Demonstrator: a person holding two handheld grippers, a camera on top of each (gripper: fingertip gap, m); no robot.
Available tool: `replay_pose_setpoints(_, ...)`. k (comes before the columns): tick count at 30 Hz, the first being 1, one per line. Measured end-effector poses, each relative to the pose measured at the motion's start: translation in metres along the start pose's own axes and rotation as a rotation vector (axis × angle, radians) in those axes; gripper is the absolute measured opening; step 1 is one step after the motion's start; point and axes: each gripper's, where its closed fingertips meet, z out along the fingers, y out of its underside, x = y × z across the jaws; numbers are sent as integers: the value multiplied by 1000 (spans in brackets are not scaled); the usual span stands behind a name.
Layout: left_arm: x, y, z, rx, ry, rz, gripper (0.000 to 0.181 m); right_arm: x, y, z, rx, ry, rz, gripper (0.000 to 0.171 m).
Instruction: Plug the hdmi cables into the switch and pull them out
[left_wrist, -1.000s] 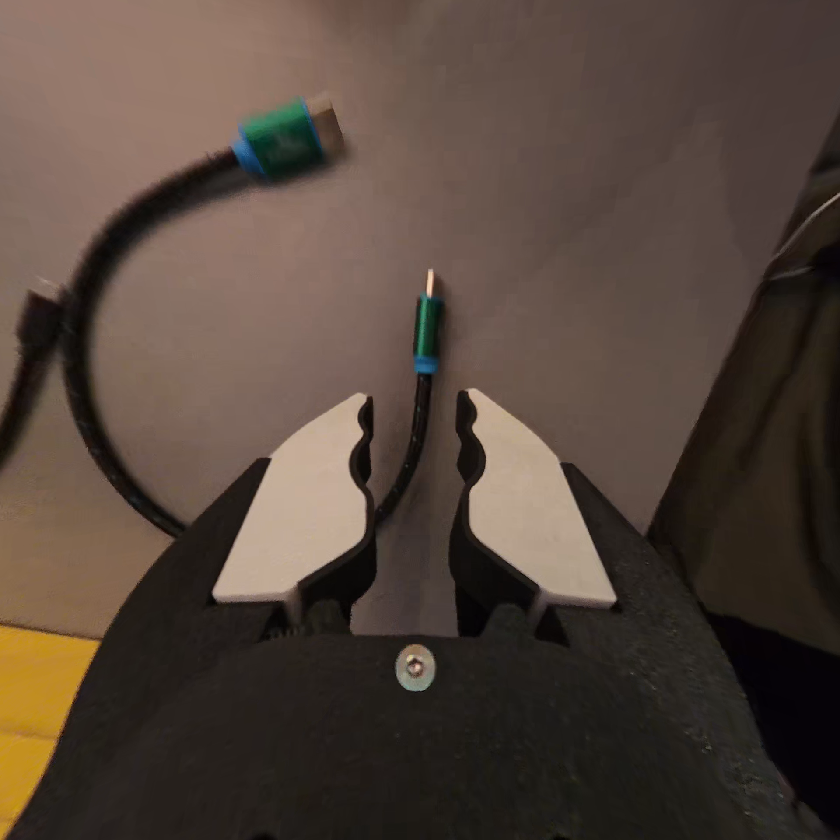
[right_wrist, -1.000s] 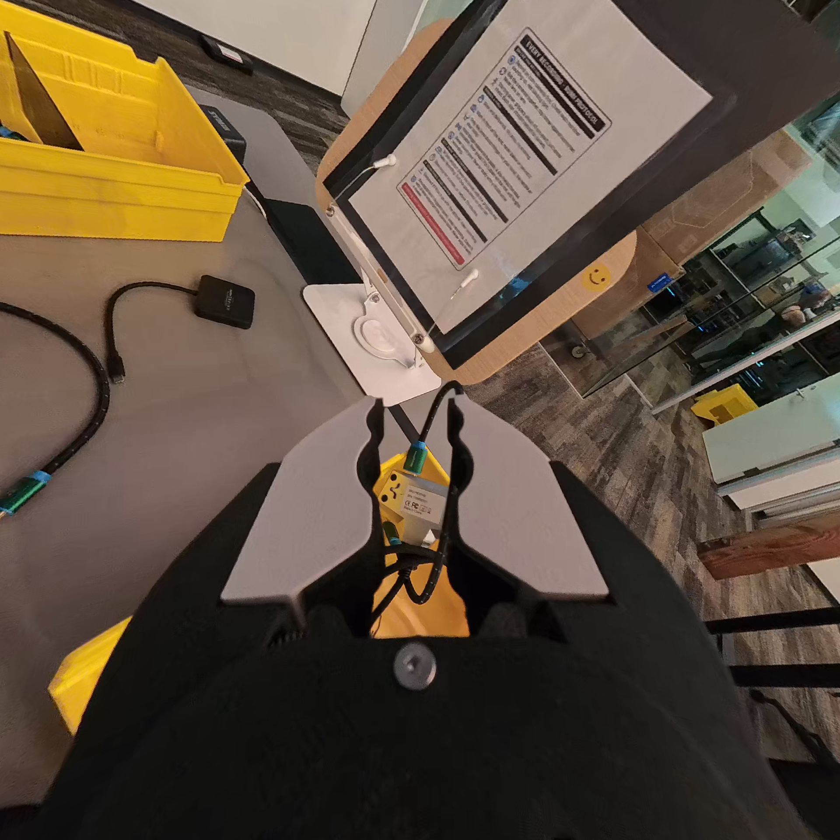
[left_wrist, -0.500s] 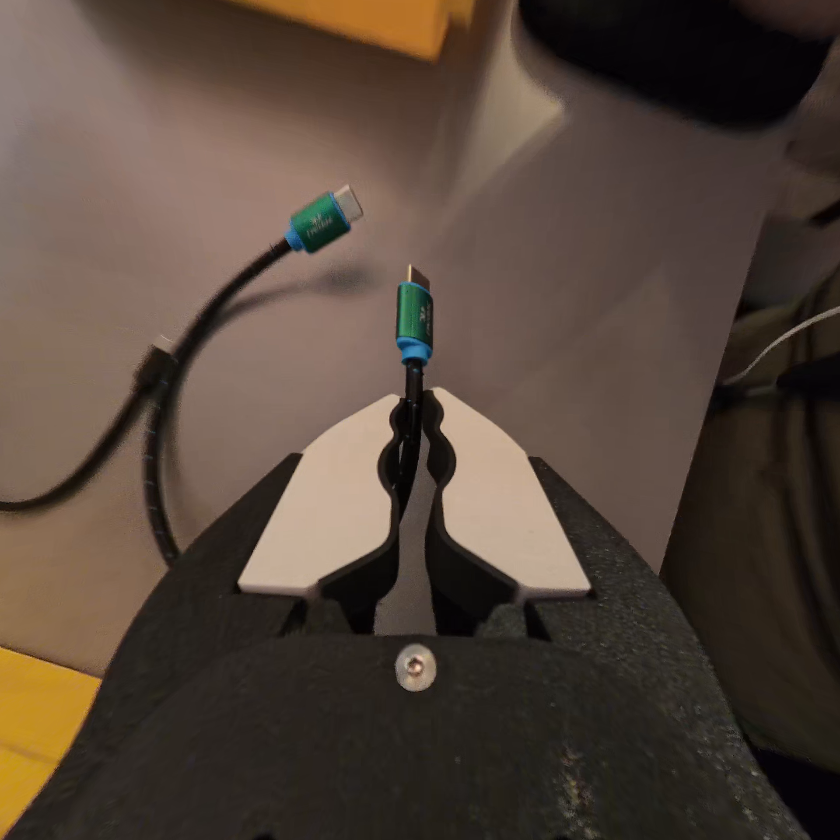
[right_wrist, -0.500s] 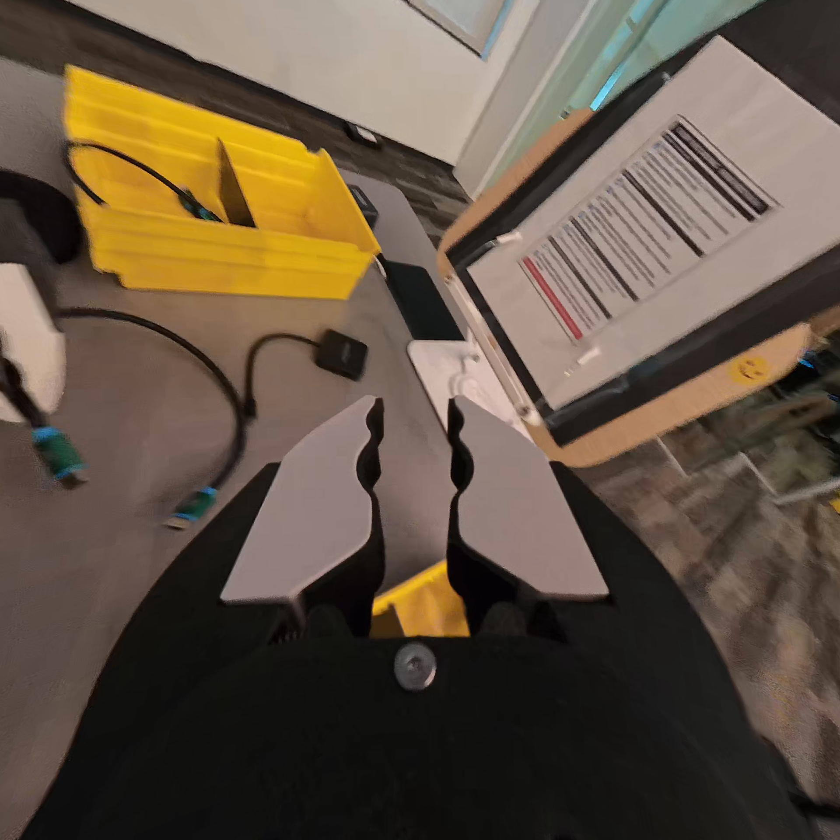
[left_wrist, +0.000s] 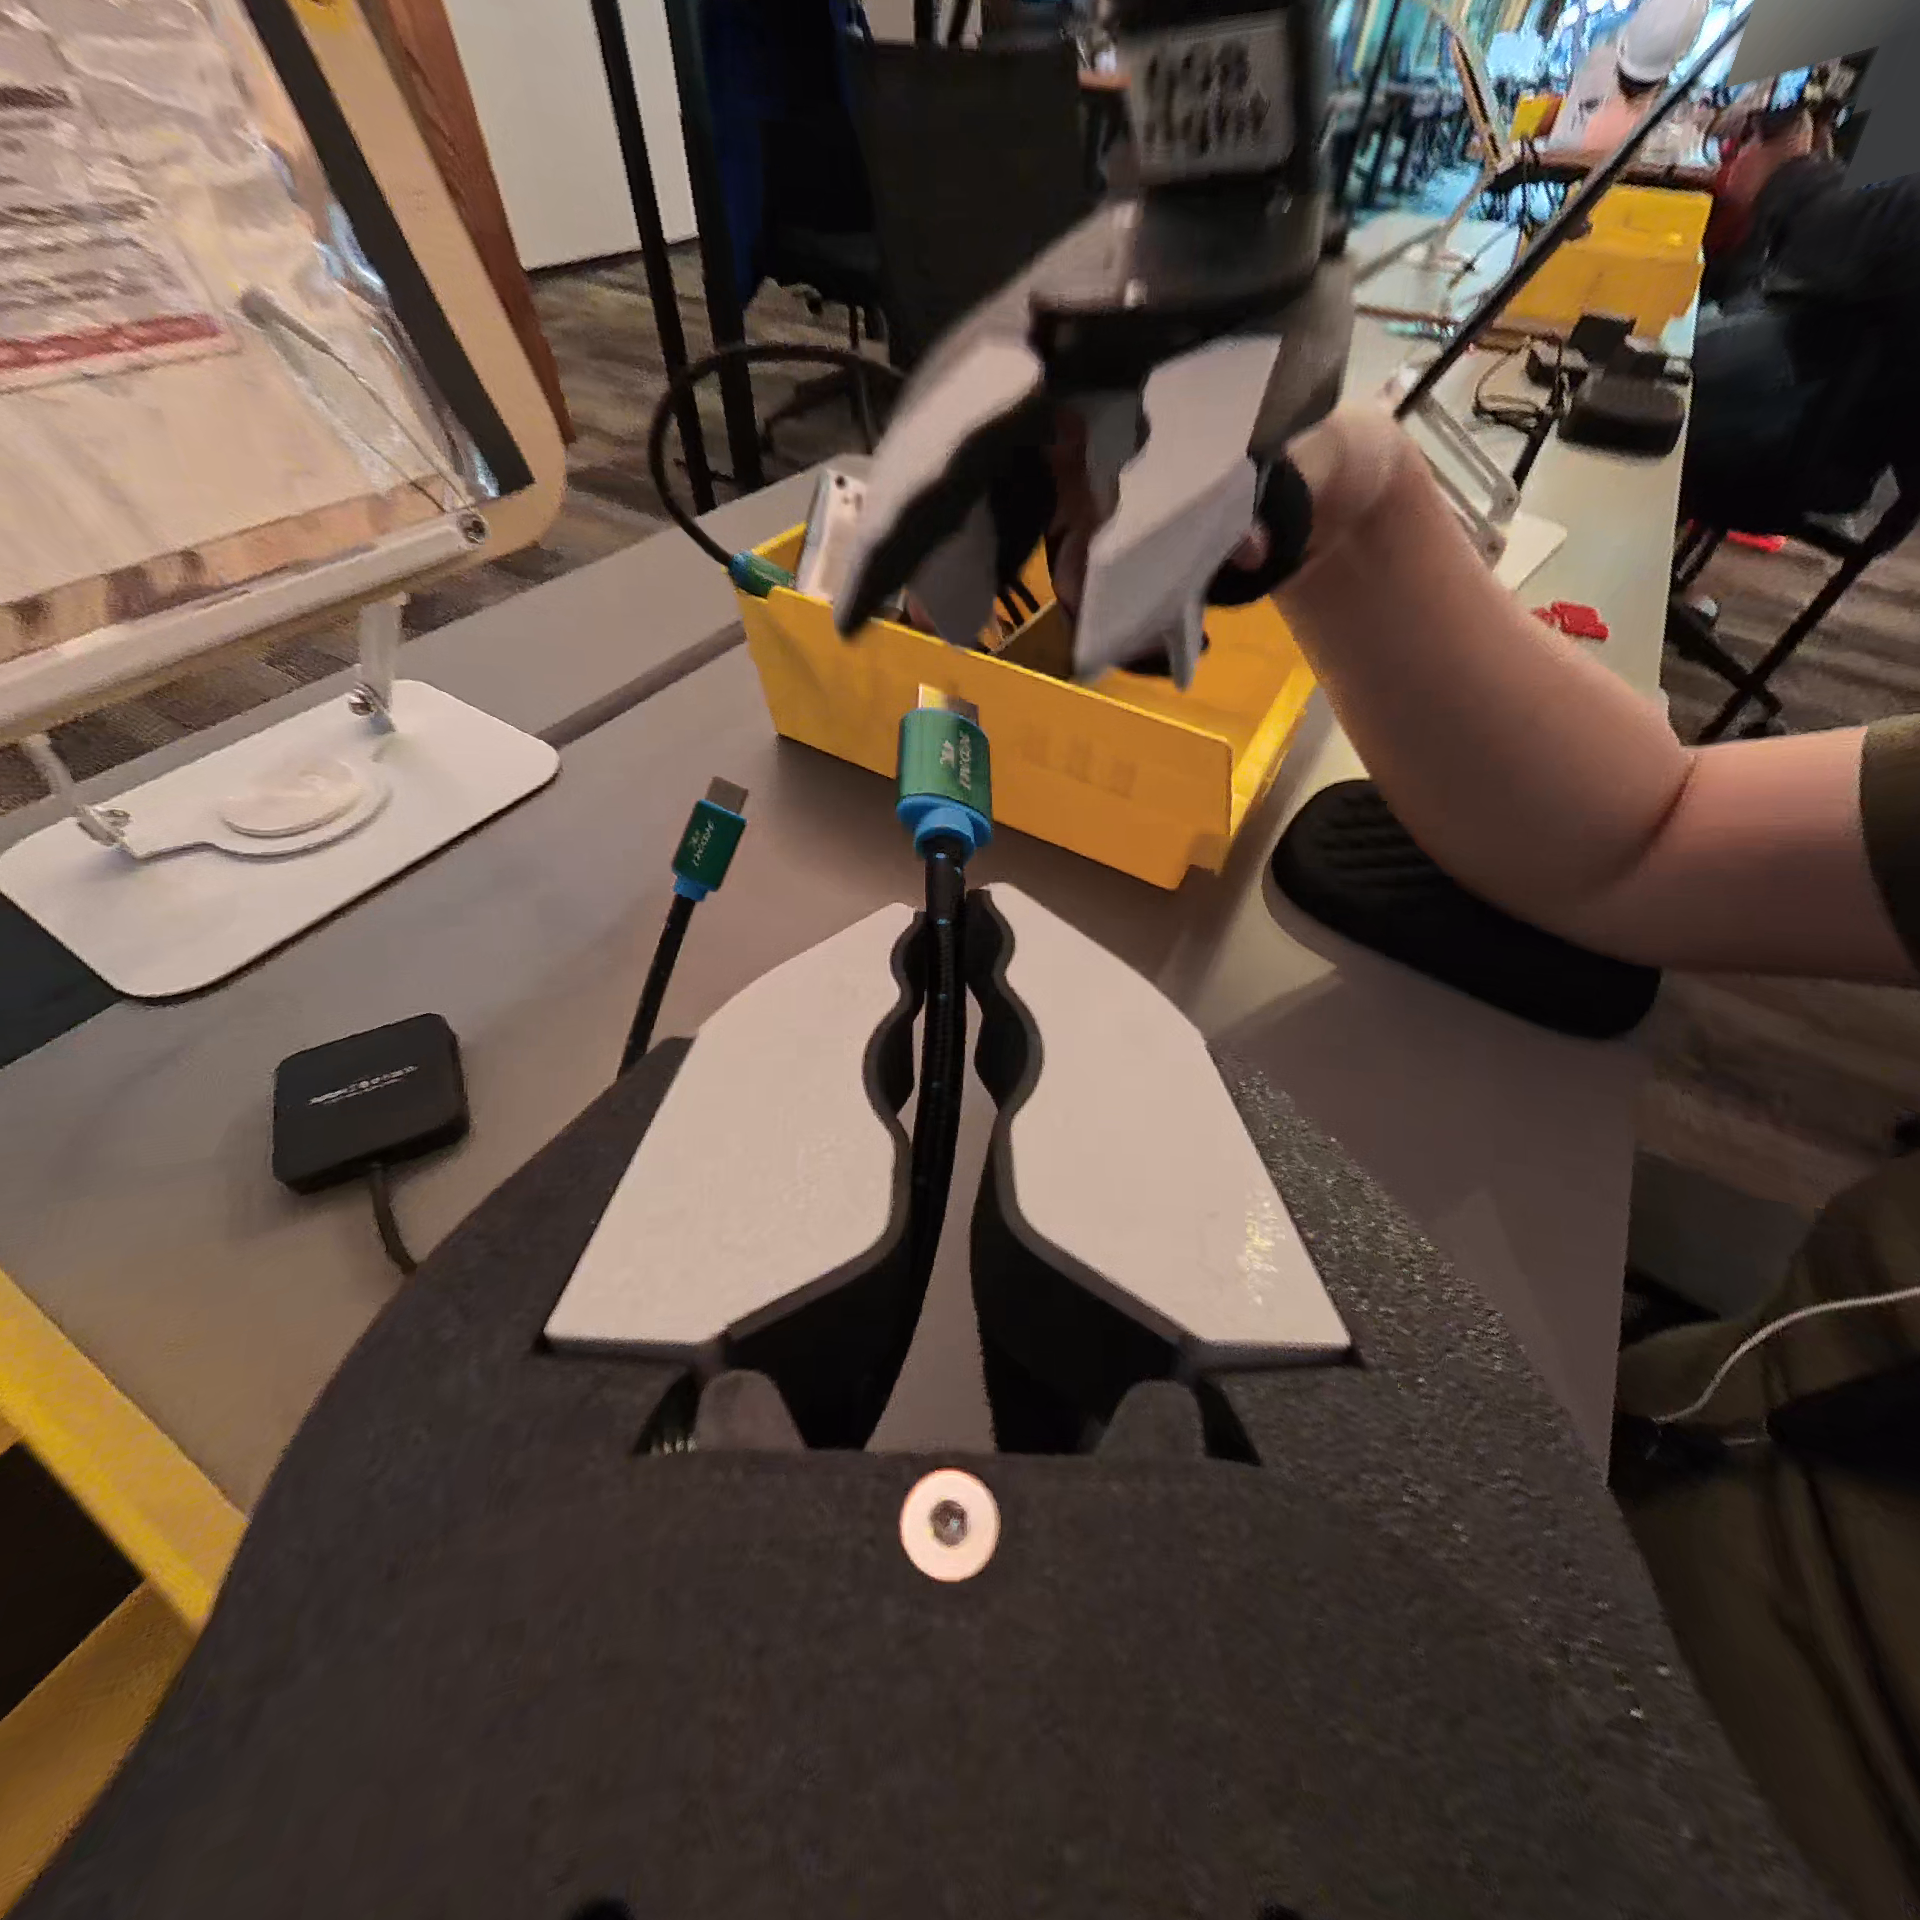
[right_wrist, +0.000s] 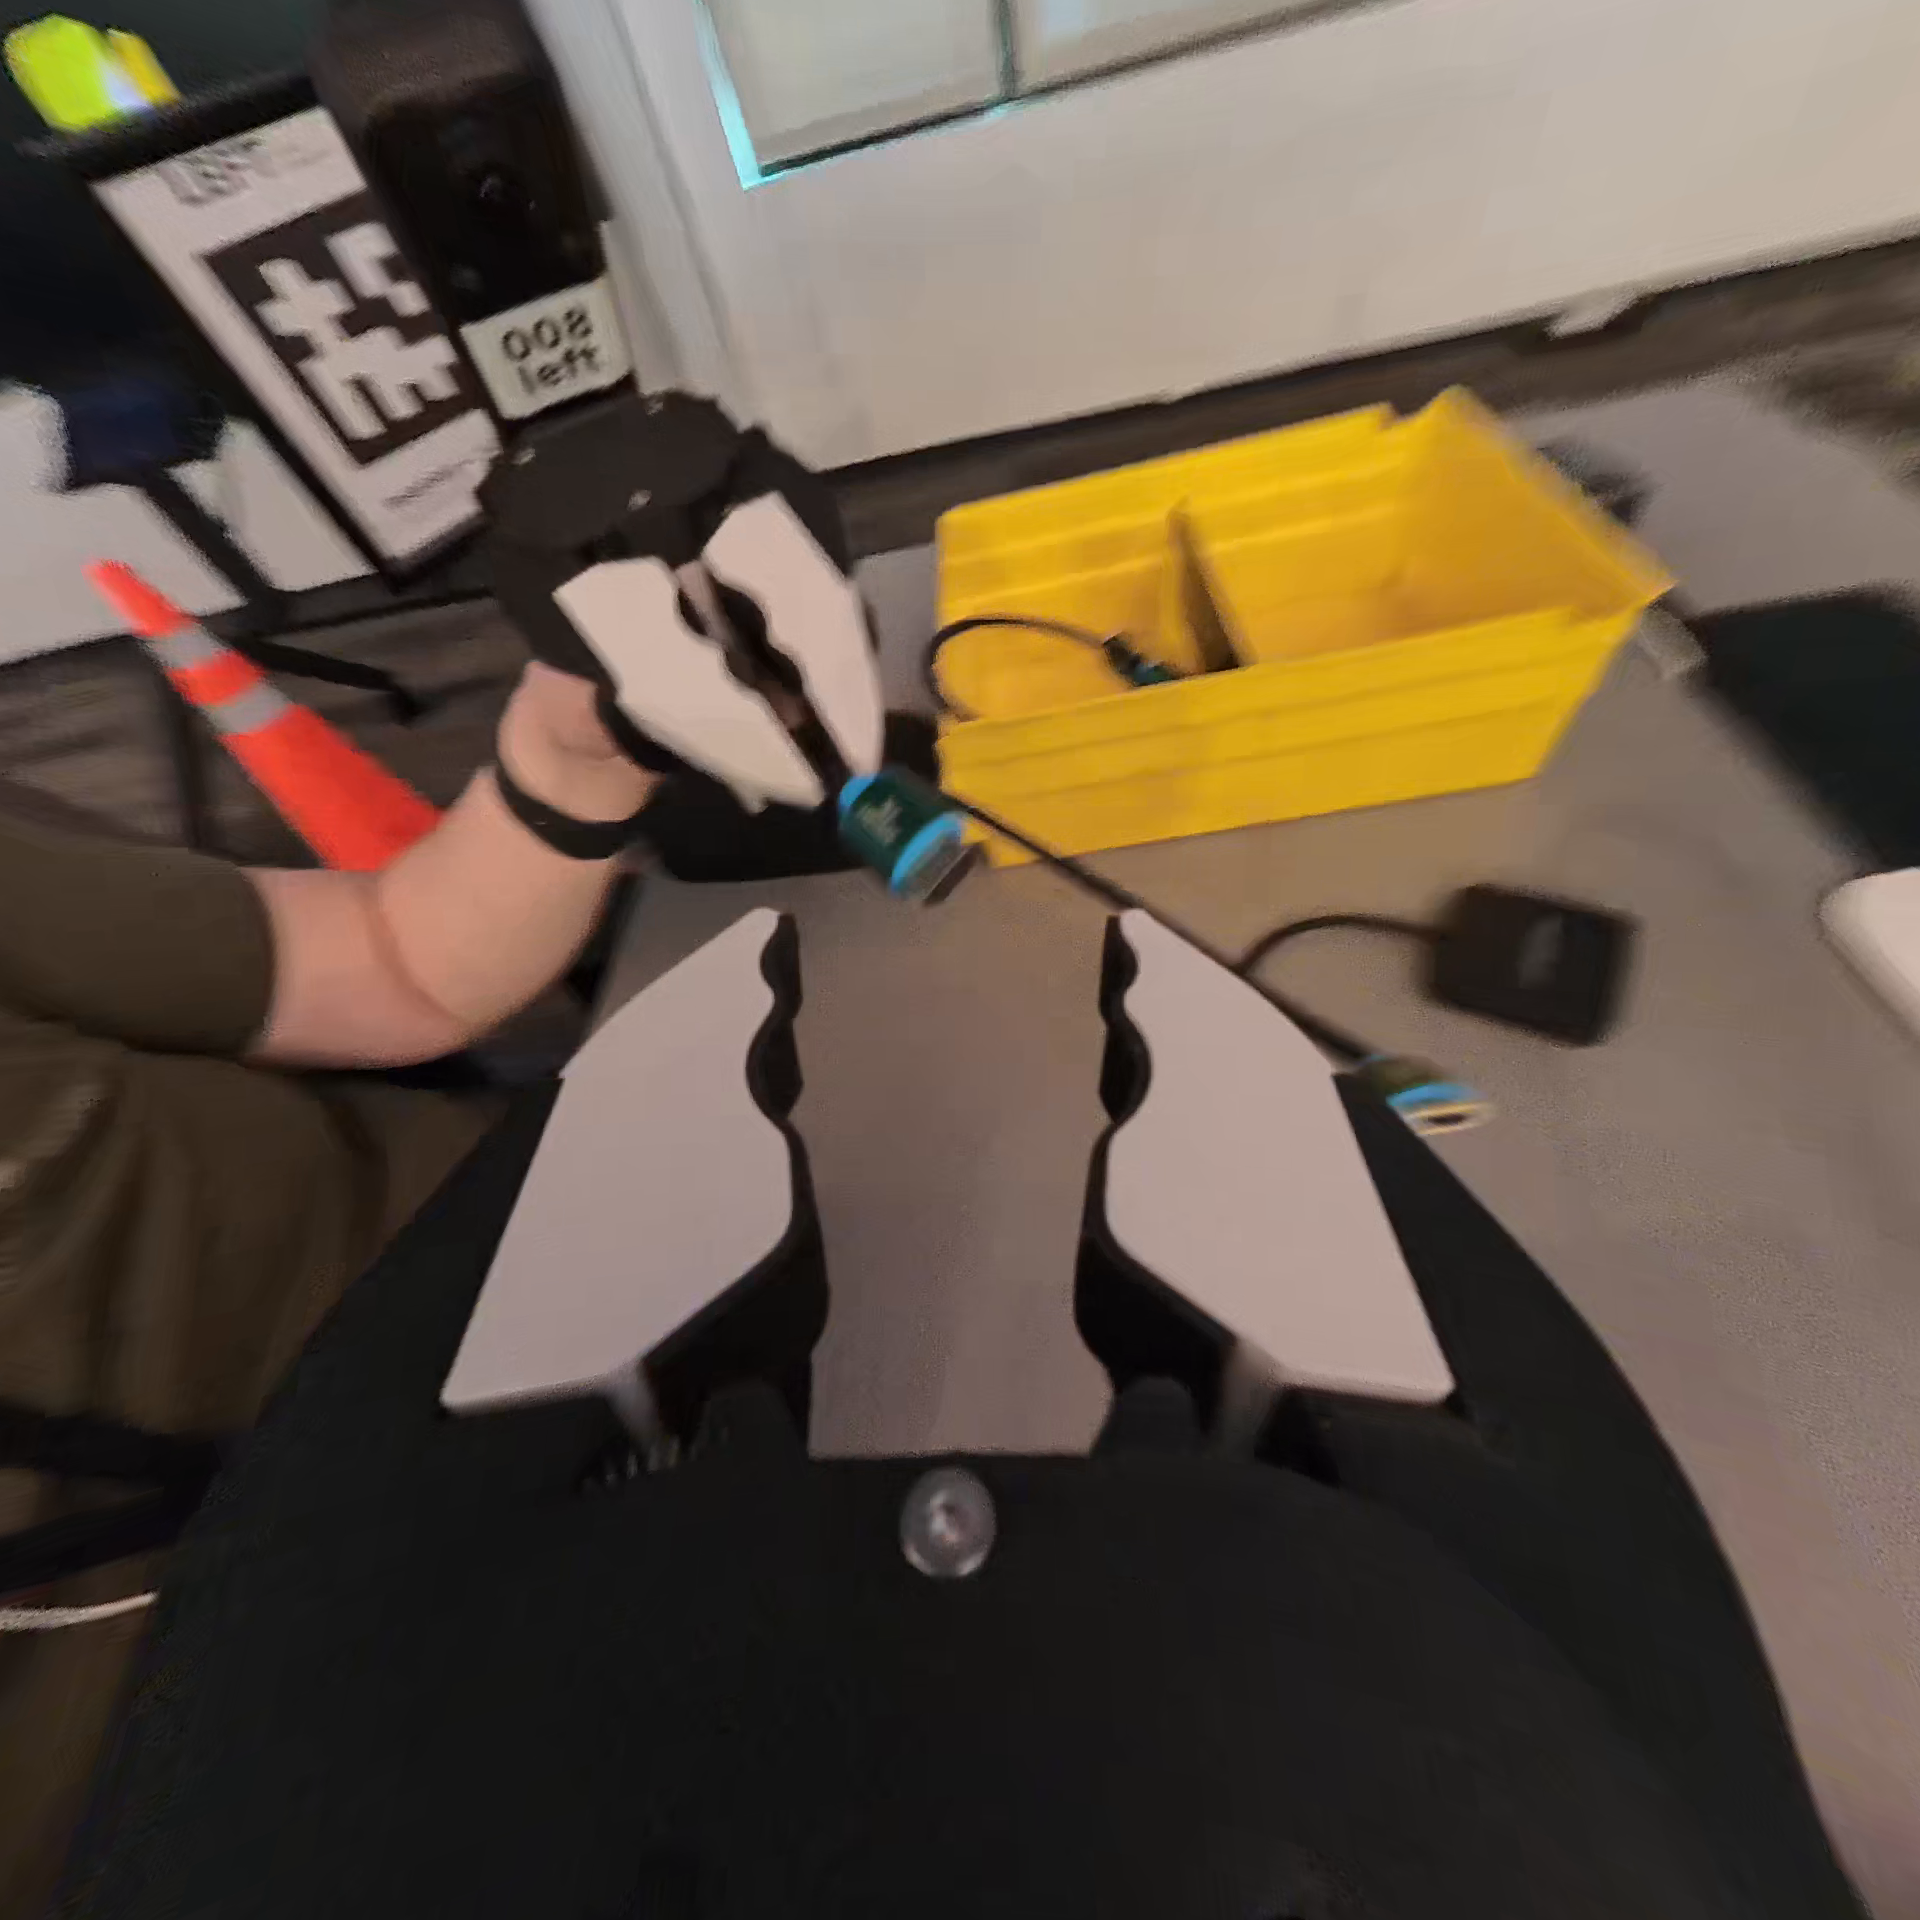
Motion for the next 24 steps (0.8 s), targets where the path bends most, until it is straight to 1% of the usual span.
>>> replay_pose_setpoints(2, -4, -2, -8, 47, -17, -11, 6, -13, 10, 19, -33, -129, 123, 55)
replay_pose_setpoints(3, -6, -3, -12, 67, -22, -21, 6, -17, 8, 27, -7, -182, 178, 50)
replay_pose_setpoints(5, -10, -3, -17, 95, -36, -32, 6, -23, -9, 41, 126, -258, 294, 44)
replay_pose_setpoints(6, -12, -3, -18, 105, -45, -34, 6, -22, -16, 46, 200, -268, 344, 39)
replay_pose_setpoints(8, -15, -2, -21, 126, -58, -41, 6, -14, -20, 55, 293, -228, 389, 31)
replay_pose_setpoints(11, -15, -1, -21, 154, -45, -53, 6, -11, -18, 65, 340, -195, 406, 26)
replay_pose_setpoints(12, -13, 0, -19, 153, -33, -54, 6, -10, -22, 64, 381, -196, 422, 23)
replay_pose_setpoints(13, -11, 3, -15, 148, -29, -53, 6, -9, -25, 62, 423, -195, 440, 14)
replay_pose_setpoints(14, -10, 5, -11, 146, -37, -49, 7, -7, -27, 60, 452, -190, 448, 13)
replay_pose_setpoints(16, -11, 9, -5, 139, -56, -41, 7, -6, -25, 58, 432, -172, 404, 13)
replay_pose_setpoints(18, -11, 13, -1, 115, -58, -59, 7, -5, -22, 57, 352, -87, 245, 13)
replay_pose_setpoints(19, -12, 13, -2, 113, -68, -68, 14, -4, -21, 55, 309, -10, 134, 13)
replay_pose_setpoints(20, -13, 11, -4, 117, -82, -74, 28, -2, -21, 52, 267, 70, 22, 14)
replay_pose_setpoints(21, -14, 11, -5, 117, -96, -77, 37, -2, -22, 50, 227, 141, -77, 14)
replay_pose_setpoints(23, -14, 13, -4, 95, -124, -65, 48, -3, -22, 48, 161, 237, -196, 14)
replay_pose_setpoints(24, -13, 14, -2, 77, -141, -51, 50, -3, -22, 47, 141, 267, -217, 14)
